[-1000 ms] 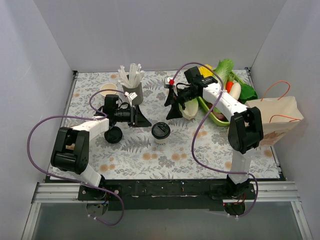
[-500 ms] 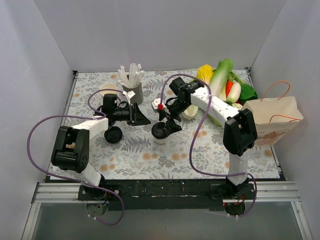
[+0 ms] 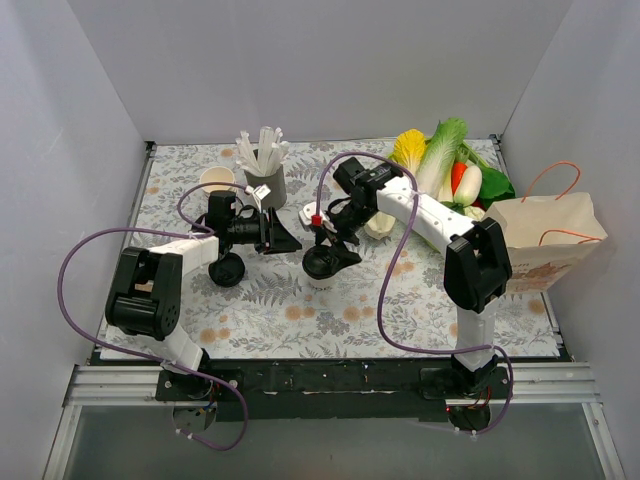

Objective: Pack the takeout coffee

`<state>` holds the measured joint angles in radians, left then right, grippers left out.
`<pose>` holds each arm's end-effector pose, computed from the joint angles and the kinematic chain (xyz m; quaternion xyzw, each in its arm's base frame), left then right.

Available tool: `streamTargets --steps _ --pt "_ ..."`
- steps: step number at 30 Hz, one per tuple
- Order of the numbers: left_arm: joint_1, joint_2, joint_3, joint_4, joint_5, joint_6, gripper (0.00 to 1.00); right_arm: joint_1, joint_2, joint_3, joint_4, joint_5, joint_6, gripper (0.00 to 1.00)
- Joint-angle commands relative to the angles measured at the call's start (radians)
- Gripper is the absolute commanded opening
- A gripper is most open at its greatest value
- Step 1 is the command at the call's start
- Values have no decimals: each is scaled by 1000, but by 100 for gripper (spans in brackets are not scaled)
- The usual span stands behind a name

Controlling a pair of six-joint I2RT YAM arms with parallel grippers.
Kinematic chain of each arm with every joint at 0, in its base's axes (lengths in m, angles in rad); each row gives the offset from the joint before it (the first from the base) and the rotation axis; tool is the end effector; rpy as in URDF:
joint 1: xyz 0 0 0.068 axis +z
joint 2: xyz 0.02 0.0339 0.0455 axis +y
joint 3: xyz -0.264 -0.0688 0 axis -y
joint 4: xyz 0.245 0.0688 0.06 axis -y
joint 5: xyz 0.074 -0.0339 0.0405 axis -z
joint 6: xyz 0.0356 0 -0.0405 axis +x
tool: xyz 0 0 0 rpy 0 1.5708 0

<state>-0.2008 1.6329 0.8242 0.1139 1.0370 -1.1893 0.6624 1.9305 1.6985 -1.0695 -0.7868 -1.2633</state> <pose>0.3072 -0.0938 0.1822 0.1881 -0.7921 0.5806 0.0045 0.2932 0.2607 0.2671 -0.7807 0.4805 0.3261 0.2309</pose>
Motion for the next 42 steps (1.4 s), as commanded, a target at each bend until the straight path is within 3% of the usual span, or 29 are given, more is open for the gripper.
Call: streamTargets --steps 1,11,25,29,32,36,42 --pt "3 4 -10 32 18 -4 48 5 8 38 29 -12 10 93" --pt "0 10 -28 41 28 -7 48 11 10 9 72 1 38 84" --pt "-25 39 -34 44 34 0 47 26 -13 -49 95 14 36 83" --pt "-26 44 -34 46 28 0 47 29 -18 -59 72 -9 19 85" --pt "-28 47 -36 46 24 0 47 31 -18 -66 75 -14 28 95" --pt "-29 50 -34 46 21 0 47 36 -13 -72 77 -11 24 95" --pt "-29 58 -33 41 20 3 47 37 -10 -97 108 12 35 83"
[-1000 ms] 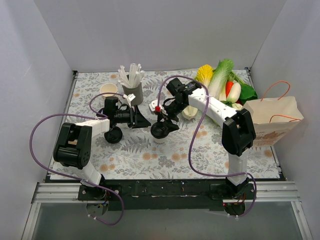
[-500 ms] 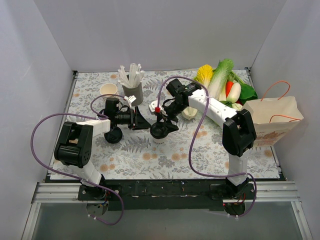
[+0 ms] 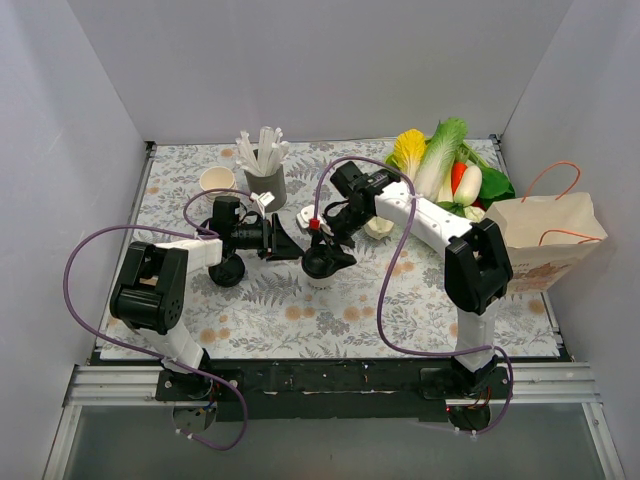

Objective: Pack the takeout coffee

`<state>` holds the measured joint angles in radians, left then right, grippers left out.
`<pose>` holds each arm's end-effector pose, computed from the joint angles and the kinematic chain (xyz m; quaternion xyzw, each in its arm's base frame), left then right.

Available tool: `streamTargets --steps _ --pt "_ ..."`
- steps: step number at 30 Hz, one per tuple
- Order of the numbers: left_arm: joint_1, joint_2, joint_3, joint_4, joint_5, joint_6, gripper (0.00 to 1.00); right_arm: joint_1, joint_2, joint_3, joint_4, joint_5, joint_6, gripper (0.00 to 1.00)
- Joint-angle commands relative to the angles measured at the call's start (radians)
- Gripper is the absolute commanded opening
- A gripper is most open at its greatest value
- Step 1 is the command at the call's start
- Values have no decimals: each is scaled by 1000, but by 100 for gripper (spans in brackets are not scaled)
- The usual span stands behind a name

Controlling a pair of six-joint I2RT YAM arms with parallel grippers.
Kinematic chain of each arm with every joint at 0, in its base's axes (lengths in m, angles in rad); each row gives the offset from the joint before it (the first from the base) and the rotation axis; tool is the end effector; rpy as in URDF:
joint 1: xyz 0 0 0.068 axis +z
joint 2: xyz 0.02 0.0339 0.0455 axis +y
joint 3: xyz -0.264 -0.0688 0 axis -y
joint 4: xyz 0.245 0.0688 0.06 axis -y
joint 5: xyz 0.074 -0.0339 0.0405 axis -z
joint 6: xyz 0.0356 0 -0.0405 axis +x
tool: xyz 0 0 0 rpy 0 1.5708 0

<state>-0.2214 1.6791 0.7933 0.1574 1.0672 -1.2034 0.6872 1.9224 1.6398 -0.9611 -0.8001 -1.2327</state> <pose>0.3034 -0.1003 0.1635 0.1871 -0.7910 0.5814 0.0370 0.2889 0.2701 0.2571 -0.7808 0.4693 0.3297 0.2479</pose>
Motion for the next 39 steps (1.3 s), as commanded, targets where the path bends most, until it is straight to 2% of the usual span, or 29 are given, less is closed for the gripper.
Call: streamTargets --steps 1,5,9,11,16,20,26,28,39 --pt "-10 13 -2 -4 -12 19 47 15 -2 -46 4 30 4 81" --pt "-10 18 -2 -12 -15 30 47 15 -26 -119 89 62 2 77" --pt "-15 24 7 -41 -19 53 47 14 -89 -276 206 82 7 77" --pt "-16 30 12 -50 -19 61 47 14 -91 -296 217 79 10 77" --pt "-18 41 37 -81 -12 77 47 -6 -13 -232 118 24 54 73" --pt "-18 34 57 -94 -3 93 47 -43 23 -218 101 -43 96 73" --pt "-18 24 80 -121 5 110 47 -61 93 -179 -25 -74 42 74" --pt "-16 24 83 -128 8 116 47 -61 101 -190 -21 -76 45 73" --pt "-16 13 115 -179 40 149 48 -72 44 -353 249 -122 239 69"
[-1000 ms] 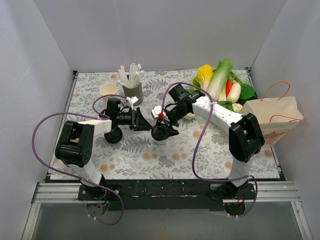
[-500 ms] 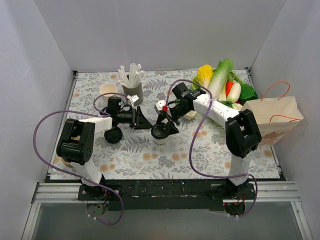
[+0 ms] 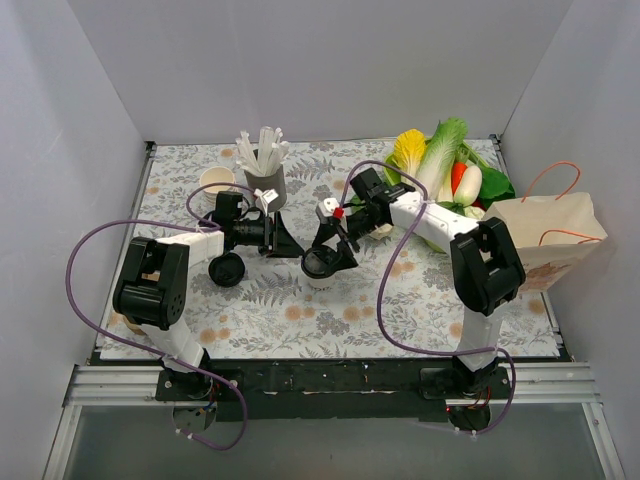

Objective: Pack the takeout coffee

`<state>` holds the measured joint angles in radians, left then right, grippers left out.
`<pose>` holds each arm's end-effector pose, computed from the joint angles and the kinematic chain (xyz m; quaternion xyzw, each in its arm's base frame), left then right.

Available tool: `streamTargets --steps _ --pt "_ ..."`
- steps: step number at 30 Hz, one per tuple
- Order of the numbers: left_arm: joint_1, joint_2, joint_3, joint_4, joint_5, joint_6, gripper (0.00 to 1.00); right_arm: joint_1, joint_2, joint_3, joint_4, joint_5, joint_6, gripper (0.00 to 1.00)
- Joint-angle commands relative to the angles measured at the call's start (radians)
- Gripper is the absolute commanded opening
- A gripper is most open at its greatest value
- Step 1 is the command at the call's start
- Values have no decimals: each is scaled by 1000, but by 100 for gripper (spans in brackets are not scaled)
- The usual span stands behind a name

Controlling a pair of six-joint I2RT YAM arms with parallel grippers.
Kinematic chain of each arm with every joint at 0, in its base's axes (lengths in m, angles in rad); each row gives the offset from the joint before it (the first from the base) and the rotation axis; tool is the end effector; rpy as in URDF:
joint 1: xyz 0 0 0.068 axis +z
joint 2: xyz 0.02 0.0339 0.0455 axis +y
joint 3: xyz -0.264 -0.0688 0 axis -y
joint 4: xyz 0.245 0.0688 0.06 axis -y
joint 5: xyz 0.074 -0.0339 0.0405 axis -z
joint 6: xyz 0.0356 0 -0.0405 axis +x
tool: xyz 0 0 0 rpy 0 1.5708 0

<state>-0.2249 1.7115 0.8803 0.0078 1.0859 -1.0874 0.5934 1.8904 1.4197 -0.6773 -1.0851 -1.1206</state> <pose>0.3128 -0.1039 0.1679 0.1618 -0.8030 0.5718 0.0458 0.3022 0.2418 0.2239 -0.7039 0.4663 0.4406 0.3050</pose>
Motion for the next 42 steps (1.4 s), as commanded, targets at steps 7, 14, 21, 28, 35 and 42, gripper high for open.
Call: streamTargets --steps 7,14,21,28,35,42 --pt "-13 -50 62 -65 112 49 50 14 95 -174 11 94 154 68" --pt "-16 -53 -27 124 242 -155 52 9 90 -186 53 96 188 68" --pt "-42 -69 -79 -29 142 -5 52 8 92 -183 61 102 189 68" --pt "-63 -56 -133 -98 -51 55 50 9 82 -195 97 119 209 66" --pt "-64 -23 -152 -121 -123 61 50 8 79 -212 125 122 225 66" --pt "-63 -52 -127 -115 -87 95 50 -9 13 -127 120 70 322 83"
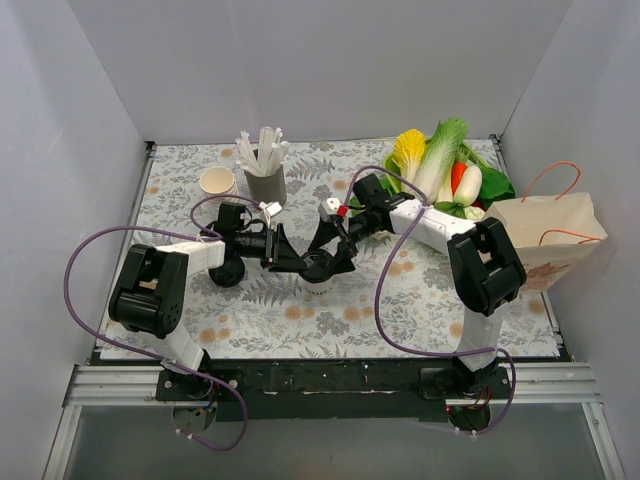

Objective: Pack the takeout coffee

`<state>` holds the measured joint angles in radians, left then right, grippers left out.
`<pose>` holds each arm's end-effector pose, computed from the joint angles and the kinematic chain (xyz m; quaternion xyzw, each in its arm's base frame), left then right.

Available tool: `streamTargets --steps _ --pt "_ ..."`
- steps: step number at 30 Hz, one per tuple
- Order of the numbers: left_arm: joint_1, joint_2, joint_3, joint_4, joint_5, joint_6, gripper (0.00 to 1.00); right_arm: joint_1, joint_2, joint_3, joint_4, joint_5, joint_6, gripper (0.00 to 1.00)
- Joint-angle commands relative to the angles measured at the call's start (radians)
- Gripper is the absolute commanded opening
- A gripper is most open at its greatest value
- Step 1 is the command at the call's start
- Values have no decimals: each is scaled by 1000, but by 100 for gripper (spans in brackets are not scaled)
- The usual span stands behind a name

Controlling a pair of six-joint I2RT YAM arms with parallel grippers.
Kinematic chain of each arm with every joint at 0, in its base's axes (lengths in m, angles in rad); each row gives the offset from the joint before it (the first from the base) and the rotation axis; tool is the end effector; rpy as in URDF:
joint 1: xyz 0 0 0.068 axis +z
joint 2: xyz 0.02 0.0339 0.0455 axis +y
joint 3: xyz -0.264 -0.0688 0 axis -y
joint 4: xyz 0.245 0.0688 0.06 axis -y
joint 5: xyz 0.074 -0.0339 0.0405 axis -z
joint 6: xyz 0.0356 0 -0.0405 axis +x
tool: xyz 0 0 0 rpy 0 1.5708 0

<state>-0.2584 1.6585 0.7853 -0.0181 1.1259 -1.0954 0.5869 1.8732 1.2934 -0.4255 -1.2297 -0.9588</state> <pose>0.2844 -0.1084 0.1578 0.1615 -0.8008 0.5688 0.0955 0.2999 0.2398 0.2090 -0.6629 0.4492 0.5022 0.3264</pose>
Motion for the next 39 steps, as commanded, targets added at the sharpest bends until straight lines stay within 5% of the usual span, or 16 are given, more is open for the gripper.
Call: streamTargets --steps 1,12,24,32,39 --pt "-30 -3 -31 -86 -124 103 50 -7 15 13 -127 202 188 84" --pt "-30 -31 -49 -75 -115 107 50 -38 7 126 -87 65 453 90" --pt "-30 -25 -44 -80 -112 112 50 -73 -13 -68 161 92 762 89" --pt "-30 -16 -37 -94 -109 120 50 -120 52 -155 301 -30 939 80" --pt "-30 -3 -26 -109 -115 132 50 -157 83 -194 317 -39 937 72"
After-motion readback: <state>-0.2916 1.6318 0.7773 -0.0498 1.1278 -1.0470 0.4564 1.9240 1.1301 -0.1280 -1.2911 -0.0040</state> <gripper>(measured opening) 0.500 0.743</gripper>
